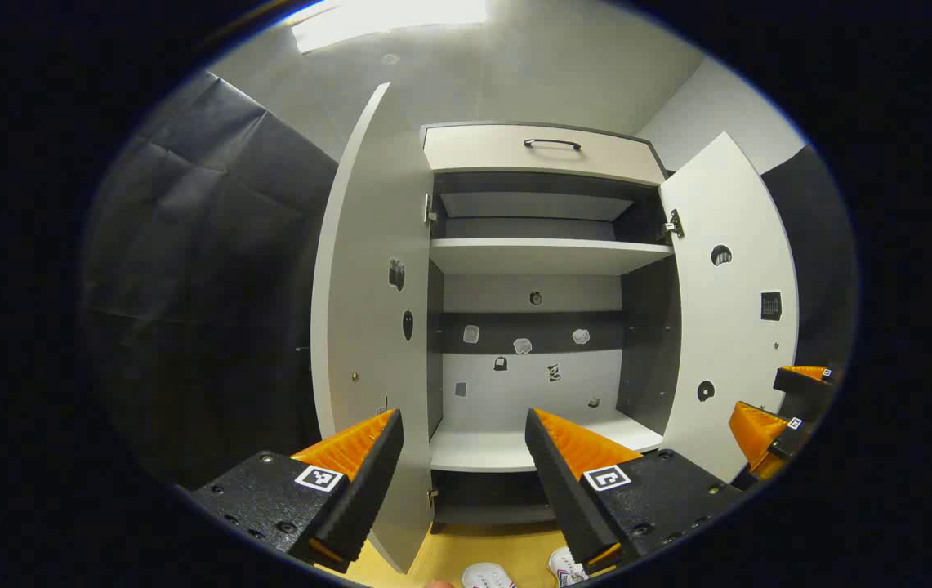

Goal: Grab one shoe with the right hand and put it into the shoe cabinet, grab the other shoe with the left hand and put it into the shoe cabinet; then close the right door with the right hand and the left door with the left hand.

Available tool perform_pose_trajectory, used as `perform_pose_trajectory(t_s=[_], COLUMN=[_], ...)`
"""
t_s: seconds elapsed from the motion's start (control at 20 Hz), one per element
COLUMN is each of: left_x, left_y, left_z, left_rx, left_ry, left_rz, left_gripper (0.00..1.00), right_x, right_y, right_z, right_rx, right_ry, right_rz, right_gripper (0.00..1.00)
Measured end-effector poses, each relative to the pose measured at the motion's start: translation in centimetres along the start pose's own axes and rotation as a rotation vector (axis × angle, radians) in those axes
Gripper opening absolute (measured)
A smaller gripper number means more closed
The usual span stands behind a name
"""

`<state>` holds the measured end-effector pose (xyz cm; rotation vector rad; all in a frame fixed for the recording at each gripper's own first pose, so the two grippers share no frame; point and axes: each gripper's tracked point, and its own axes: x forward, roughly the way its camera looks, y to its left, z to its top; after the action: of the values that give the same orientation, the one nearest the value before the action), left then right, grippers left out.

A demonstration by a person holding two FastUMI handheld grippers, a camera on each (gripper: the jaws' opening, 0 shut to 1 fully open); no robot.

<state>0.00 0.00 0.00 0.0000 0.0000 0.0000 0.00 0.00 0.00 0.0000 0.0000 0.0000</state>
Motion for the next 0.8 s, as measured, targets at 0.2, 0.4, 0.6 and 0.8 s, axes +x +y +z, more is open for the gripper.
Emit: perform_pose_trajectory(t_s=[0.2, 0.4, 0.6, 0.8], left_x=[-0.2, -0.4, -0.7, -1.4], left_y=[0.0, 0.3, 1.0, 2.5], left_z=[0.3, 0.3, 0.2, -0.2], left_rx=[0.01, 0.032, 0.047, 0.051], left_ry=[-0.006, -0.007, -0.001, 0.013], left_rz=[0.02, 0.047, 0.073, 0.11], left_gripper=[0.91, 0.92, 0.92, 0.89], right_x=[0.7, 1.3, 1.6, 1.4], right_y=[1.6, 2.7, 3.9, 6.3], right_z=[-2.7, -6.1, -9.7, -16.0], right_rx=[0.009, 0.001, -0.015, -0.027], right_ry=[0.065, 0.138, 0.217, 0.385], right_rz=[0.067, 0.11, 0.144, 0.213], right_gripper=[0.96, 0.96, 0.94, 0.95])
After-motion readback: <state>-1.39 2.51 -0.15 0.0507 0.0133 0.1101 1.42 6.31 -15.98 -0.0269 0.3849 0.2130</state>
